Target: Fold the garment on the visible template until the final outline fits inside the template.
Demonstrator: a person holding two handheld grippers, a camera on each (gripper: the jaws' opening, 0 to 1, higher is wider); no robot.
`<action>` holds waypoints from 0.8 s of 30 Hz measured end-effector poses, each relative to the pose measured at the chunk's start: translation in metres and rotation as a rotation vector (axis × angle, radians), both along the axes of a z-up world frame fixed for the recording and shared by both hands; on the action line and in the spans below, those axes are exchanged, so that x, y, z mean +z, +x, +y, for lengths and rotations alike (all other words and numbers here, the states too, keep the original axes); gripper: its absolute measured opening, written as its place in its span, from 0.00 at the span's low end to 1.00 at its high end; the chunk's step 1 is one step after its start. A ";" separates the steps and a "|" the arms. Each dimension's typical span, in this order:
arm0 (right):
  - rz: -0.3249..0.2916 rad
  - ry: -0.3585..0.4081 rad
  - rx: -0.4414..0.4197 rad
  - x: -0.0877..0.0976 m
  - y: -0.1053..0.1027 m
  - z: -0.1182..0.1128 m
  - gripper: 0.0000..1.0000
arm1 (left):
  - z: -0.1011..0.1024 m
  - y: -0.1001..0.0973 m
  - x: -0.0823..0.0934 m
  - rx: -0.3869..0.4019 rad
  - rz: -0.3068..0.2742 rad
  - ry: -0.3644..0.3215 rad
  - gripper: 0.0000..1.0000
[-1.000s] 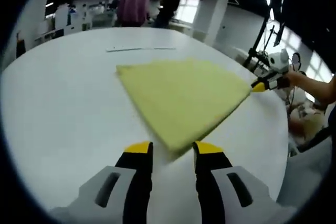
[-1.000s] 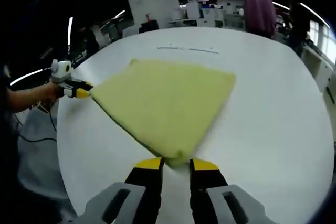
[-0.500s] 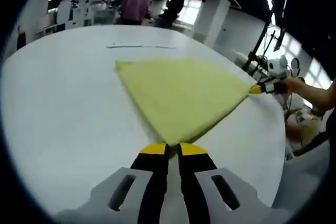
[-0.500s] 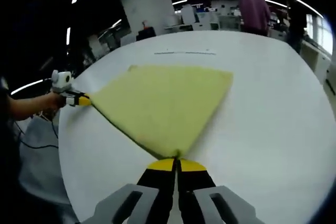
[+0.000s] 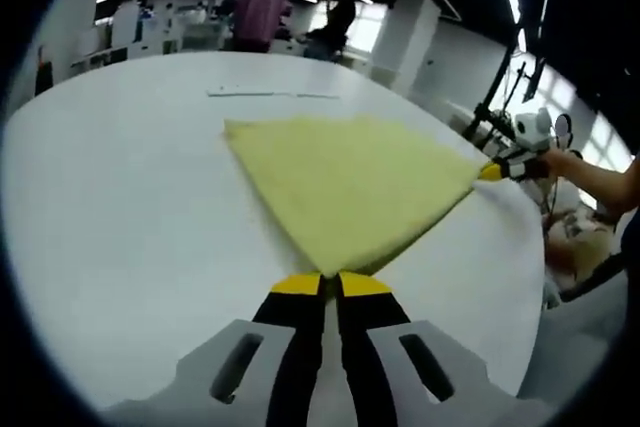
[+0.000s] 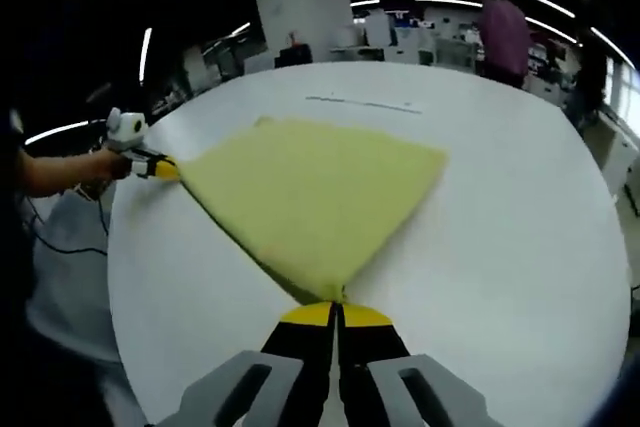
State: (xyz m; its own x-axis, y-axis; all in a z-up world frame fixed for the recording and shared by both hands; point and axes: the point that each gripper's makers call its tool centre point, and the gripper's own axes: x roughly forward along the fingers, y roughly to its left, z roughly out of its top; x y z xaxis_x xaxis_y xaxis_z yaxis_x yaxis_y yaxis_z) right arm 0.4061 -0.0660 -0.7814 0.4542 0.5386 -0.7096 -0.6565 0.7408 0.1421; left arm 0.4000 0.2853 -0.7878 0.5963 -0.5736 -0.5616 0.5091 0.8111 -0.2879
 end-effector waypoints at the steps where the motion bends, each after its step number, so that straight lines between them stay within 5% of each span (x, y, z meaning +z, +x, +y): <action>1: 0.000 0.002 0.006 0.001 -0.001 0.000 0.00 | 0.000 0.000 0.000 0.002 0.003 -0.001 0.01; 24: 0.057 -0.057 0.027 -0.020 -0.036 -0.009 0.00 | -0.007 -0.030 -0.010 -0.041 0.031 0.043 0.01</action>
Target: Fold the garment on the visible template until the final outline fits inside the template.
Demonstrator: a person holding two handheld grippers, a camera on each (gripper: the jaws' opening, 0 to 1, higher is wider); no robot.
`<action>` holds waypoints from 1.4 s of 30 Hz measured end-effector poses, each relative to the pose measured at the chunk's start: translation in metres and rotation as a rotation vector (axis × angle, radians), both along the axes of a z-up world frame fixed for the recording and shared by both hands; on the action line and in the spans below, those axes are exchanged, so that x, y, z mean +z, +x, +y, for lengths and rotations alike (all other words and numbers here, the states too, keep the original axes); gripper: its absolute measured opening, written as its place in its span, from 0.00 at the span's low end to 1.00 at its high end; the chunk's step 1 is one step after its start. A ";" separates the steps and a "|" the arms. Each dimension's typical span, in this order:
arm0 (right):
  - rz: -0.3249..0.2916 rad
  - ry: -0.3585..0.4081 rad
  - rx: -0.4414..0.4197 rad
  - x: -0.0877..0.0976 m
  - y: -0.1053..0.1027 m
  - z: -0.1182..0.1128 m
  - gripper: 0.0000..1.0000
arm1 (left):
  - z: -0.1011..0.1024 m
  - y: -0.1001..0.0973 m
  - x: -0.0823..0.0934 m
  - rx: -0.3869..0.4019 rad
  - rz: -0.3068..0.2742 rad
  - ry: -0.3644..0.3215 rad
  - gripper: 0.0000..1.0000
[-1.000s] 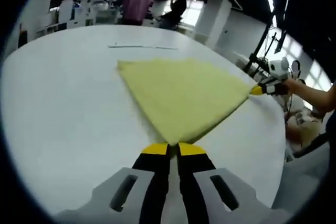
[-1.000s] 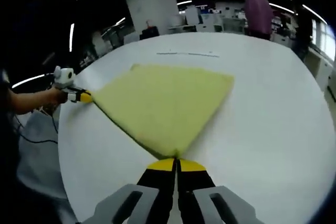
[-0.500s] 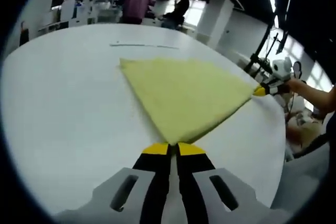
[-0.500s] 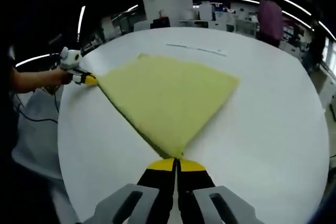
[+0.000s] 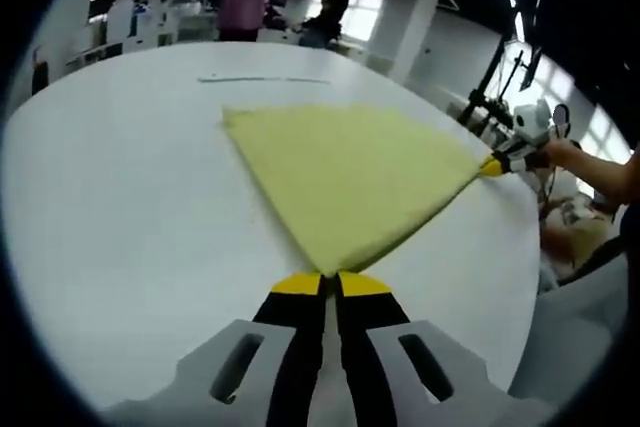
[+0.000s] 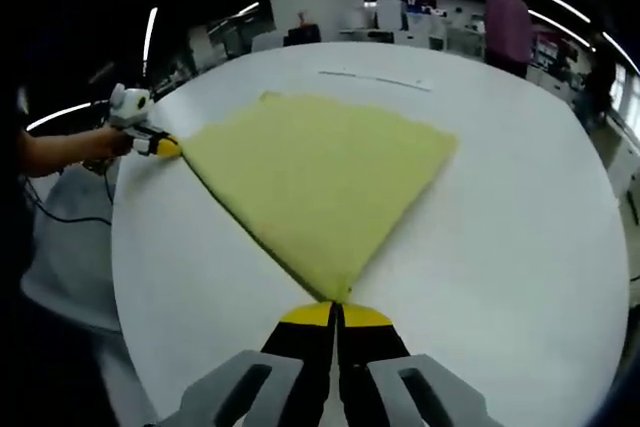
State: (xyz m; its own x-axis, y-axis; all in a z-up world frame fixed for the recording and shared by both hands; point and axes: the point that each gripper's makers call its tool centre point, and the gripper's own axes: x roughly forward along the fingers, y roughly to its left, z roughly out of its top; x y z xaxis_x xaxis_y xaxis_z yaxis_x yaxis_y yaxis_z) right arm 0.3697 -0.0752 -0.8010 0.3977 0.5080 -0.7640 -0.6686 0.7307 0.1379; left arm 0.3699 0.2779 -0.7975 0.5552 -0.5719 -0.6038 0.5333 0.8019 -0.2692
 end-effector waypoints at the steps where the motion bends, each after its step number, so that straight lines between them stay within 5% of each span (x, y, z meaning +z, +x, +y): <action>1: 0.001 0.000 -0.001 0.000 -0.002 -0.001 0.00 | 0.000 -0.001 0.000 -0.004 -0.001 0.004 0.01; 27: 0.010 -0.002 -0.014 0.001 -0.029 -0.006 0.00 | -0.005 -0.029 0.001 -0.005 -0.015 0.034 0.01; 42: -0.033 0.033 -0.062 0.009 -0.023 -0.007 0.00 | -0.004 -0.030 0.007 0.053 -0.032 0.036 0.02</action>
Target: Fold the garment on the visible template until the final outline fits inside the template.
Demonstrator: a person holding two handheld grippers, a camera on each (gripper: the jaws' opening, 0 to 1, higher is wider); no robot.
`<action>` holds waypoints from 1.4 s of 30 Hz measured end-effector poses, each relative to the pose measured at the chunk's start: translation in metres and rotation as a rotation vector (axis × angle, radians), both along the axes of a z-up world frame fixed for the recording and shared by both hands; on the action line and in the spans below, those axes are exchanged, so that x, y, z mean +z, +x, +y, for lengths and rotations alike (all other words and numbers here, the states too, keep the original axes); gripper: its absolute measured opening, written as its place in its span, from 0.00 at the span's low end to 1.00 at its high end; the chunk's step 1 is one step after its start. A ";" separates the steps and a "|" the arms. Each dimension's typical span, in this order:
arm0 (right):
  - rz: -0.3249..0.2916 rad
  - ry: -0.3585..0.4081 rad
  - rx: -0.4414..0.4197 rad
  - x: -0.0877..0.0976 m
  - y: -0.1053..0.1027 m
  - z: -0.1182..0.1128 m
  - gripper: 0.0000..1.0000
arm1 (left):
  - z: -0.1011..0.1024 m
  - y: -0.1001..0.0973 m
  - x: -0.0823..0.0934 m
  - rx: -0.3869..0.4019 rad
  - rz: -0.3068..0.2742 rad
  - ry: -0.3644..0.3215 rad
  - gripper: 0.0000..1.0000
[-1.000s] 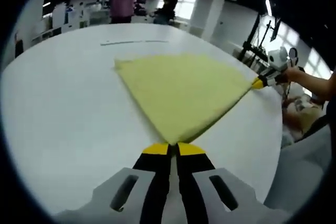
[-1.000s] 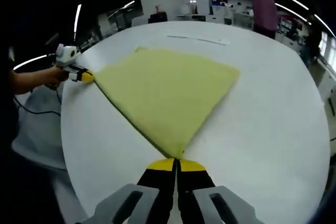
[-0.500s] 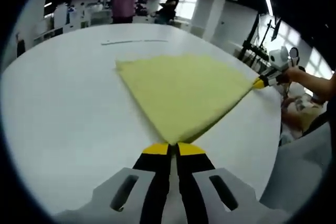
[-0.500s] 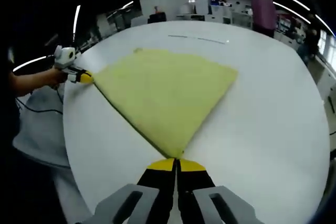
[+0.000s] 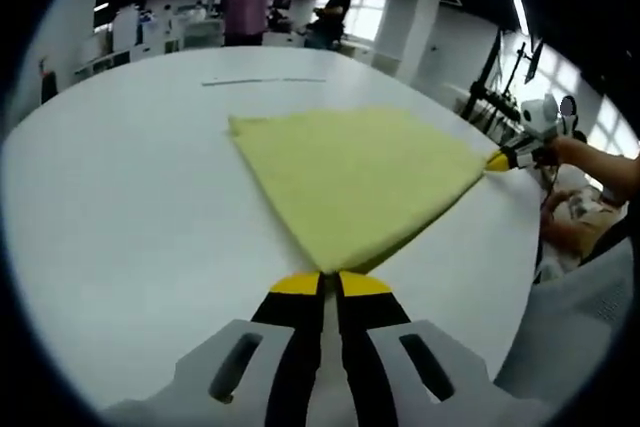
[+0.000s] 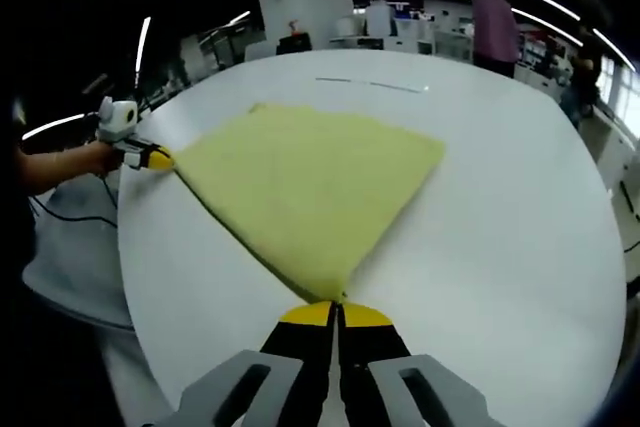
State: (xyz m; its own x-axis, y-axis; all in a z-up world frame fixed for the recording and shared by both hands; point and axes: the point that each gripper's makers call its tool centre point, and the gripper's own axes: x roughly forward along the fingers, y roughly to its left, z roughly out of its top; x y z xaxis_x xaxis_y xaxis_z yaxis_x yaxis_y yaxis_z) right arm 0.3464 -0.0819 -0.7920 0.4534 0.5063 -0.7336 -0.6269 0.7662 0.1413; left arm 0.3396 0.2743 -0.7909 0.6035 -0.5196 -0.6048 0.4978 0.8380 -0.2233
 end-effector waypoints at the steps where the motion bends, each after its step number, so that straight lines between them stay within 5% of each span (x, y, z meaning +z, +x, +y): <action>1: -0.008 0.004 -0.004 0.002 0.001 0.000 0.00 | 0.000 0.000 0.000 0.003 0.000 -0.003 0.03; 7: -0.058 0.036 -0.015 0.016 0.006 0.006 0.20 | 0.003 0.001 0.007 0.046 -0.009 -0.031 0.18; 22: -0.174 0.184 -0.015 0.070 0.011 0.035 0.66 | -0.015 0.011 0.058 0.048 -0.113 -0.131 0.59; 42: -0.259 0.270 0.030 0.113 -0.008 0.069 0.99 | -0.008 0.006 0.104 0.048 -0.222 -0.137 0.97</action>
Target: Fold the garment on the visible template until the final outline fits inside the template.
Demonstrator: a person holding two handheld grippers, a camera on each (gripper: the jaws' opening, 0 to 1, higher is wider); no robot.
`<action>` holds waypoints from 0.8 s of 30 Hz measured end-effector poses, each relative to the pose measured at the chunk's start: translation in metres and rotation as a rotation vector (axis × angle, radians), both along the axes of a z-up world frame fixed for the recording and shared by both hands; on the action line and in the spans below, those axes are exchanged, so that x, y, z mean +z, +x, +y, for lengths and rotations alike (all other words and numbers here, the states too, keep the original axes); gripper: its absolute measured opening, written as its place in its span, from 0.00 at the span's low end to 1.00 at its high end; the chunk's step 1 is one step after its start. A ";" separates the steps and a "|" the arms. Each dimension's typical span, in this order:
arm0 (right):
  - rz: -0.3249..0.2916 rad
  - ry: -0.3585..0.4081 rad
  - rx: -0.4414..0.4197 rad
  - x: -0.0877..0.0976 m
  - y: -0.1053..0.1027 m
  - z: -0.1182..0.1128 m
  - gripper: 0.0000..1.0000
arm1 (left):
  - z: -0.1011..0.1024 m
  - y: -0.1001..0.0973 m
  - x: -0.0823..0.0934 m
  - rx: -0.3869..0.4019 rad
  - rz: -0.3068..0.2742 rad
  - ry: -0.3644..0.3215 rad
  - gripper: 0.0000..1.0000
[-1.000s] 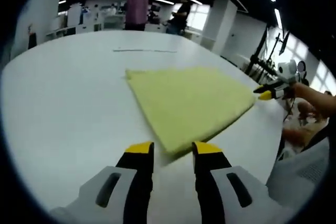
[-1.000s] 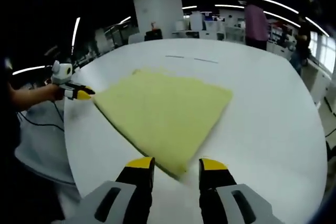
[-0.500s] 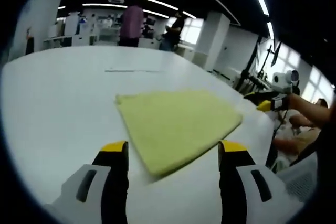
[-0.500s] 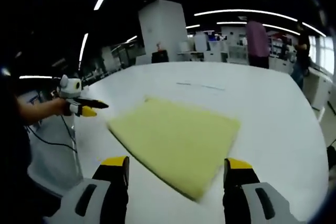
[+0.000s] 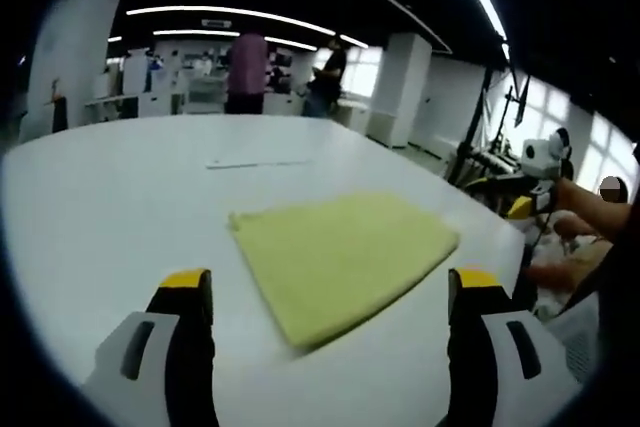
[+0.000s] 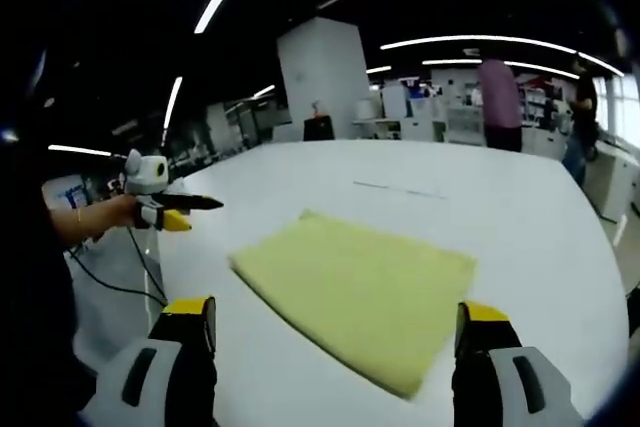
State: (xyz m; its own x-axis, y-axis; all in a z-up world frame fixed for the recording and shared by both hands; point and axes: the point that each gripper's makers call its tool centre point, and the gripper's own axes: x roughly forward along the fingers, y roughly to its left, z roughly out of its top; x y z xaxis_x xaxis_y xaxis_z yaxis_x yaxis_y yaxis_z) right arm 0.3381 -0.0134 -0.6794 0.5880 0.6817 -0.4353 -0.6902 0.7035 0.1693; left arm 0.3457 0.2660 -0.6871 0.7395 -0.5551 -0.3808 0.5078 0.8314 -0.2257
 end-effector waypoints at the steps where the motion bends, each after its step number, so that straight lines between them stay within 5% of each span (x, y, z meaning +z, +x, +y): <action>1: -0.003 0.001 -0.001 0.001 -0.001 0.000 0.99 | -0.001 -0.002 0.003 0.001 -0.003 -0.003 0.98; 24: -0.042 -0.007 -0.052 0.009 -0.003 -0.006 0.98 | 0.007 -0.007 0.010 0.021 -0.032 0.051 0.99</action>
State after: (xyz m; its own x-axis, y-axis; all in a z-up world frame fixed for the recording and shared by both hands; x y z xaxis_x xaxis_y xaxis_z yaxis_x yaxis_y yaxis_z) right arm 0.3355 -0.0194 -0.6701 0.6406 0.6467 -0.4140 -0.6588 0.7399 0.1363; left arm 0.3383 0.2728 -0.6775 0.7630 -0.5195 -0.3846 0.4961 0.8521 -0.1669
